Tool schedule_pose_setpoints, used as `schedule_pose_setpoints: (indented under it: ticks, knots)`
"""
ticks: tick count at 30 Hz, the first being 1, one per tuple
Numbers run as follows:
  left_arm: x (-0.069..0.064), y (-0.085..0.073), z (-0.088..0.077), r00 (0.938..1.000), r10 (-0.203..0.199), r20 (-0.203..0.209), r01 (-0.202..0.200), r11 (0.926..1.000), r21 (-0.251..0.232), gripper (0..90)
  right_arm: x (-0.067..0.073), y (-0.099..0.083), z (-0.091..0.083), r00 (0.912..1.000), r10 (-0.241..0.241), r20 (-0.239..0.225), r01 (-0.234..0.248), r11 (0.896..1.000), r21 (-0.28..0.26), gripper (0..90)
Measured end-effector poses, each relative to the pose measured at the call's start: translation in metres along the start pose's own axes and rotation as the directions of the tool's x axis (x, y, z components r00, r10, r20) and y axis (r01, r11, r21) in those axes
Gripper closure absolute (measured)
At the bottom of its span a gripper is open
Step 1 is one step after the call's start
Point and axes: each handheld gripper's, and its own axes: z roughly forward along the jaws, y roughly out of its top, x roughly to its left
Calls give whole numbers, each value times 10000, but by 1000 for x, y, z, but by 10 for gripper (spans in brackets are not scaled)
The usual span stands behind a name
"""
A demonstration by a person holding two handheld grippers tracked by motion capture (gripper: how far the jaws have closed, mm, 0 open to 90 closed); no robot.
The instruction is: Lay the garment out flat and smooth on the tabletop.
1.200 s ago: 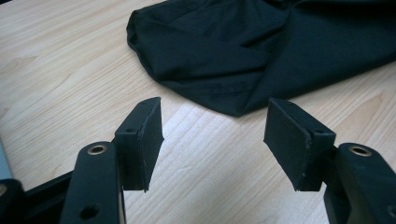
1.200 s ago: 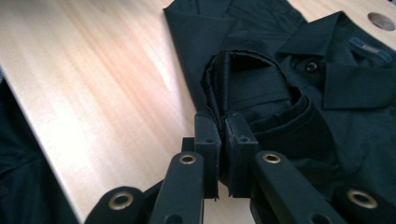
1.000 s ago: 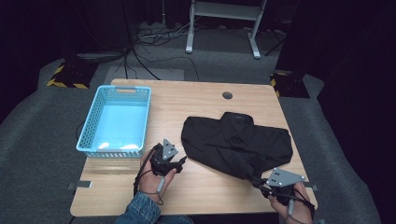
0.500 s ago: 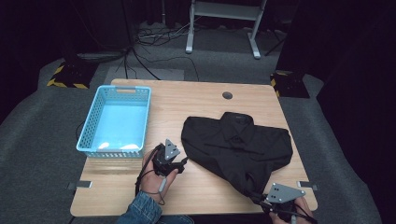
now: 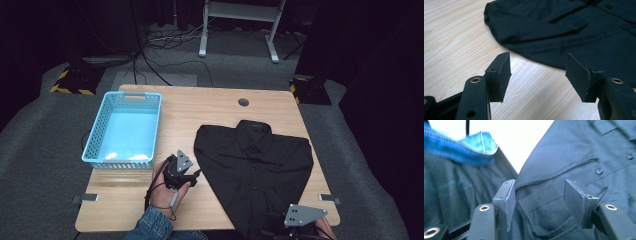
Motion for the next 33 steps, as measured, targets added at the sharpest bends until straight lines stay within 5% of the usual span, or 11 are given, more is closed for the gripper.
schedule_pose_setpoints:
  ticks: [10,23,33]
  knots:
    - [1,-5,-3,9999,-22,-151,24,9999,108,366,-41,-7,24,9848,1071,1369,-1009,9936,-515,408]
    - [3,-13,-11,9992,-158,-361,166,9996,220,358,-70,6,53,9734,1441,1781,-1321,9882,-775,426]
    - [4,-14,-12,9992,-147,-379,155,9996,221,358,-78,25,78,9745,1347,1792,-1245,9900,-671,430]
